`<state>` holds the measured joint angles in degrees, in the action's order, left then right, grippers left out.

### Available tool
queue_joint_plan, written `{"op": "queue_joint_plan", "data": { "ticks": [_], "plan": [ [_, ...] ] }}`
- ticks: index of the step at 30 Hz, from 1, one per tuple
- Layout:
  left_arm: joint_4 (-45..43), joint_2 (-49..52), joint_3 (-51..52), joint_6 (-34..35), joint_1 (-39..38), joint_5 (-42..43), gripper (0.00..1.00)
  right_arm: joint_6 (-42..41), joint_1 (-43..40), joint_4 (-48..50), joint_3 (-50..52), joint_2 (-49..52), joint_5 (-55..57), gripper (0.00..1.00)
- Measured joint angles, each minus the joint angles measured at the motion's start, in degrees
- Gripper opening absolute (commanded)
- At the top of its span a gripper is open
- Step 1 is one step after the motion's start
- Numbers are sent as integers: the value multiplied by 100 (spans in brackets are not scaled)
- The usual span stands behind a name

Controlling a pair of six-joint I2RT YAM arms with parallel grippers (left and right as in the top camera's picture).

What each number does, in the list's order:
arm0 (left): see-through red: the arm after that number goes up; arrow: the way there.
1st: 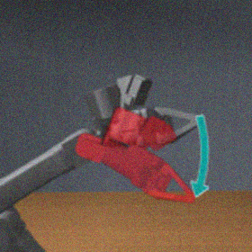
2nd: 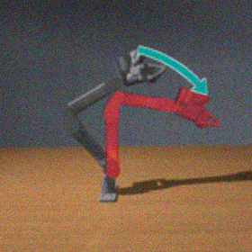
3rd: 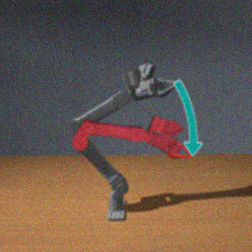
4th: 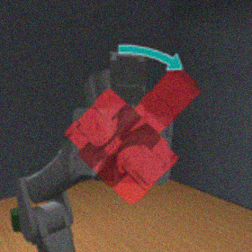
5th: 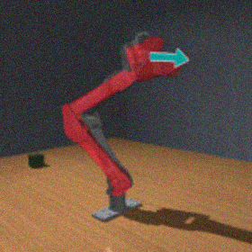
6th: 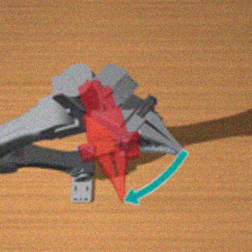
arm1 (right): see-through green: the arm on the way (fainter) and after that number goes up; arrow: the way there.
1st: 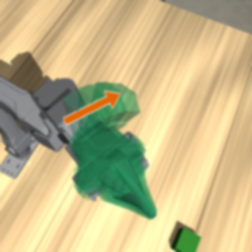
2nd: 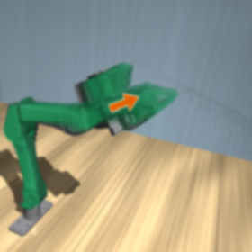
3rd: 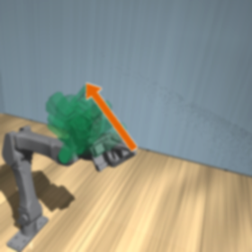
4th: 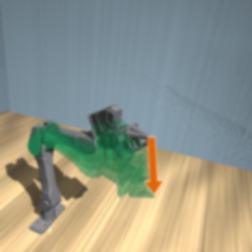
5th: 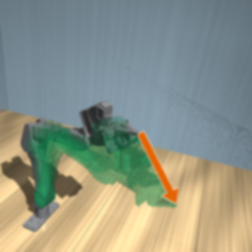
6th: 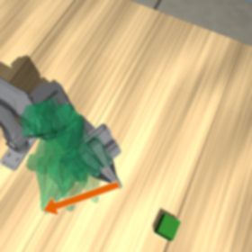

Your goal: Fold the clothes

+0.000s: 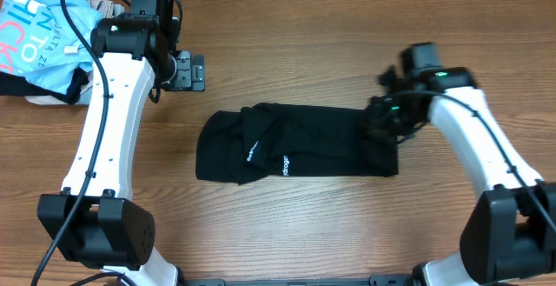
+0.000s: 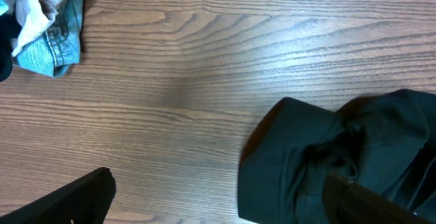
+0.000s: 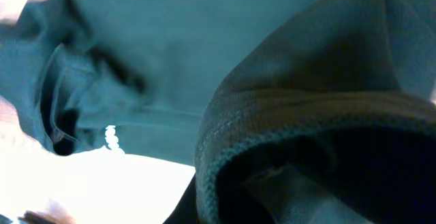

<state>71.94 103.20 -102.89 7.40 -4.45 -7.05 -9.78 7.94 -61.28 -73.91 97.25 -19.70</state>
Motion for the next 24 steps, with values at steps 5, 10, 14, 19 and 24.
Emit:
{"op": "queue_joint_plan", "data": {
  "ticks": [5, 10, 14, 19, 24],
  "plan": [
    [-48, 0, 0, 0, 0, 0, 100, -507, 955, 568, 0, 109, 153, 5],
    [-48, 0, -2, 0, 0, 0, 100, -1001, 1784, 1180, 0, 249, 195, 81],
    [-20, 0, 0, 0, 0, 0, 100, -1156, 2273, 1204, -24, 251, 164, 90],
    [205, 0, 20, -55, 0, 87, 100, -1231, 2251, 660, -393, 243, 170, 97],
    [-208, -9, 704, -546, 0, 634, 100, -1176, 1436, 96, -813, -197, 345, 100]
  ]
}}
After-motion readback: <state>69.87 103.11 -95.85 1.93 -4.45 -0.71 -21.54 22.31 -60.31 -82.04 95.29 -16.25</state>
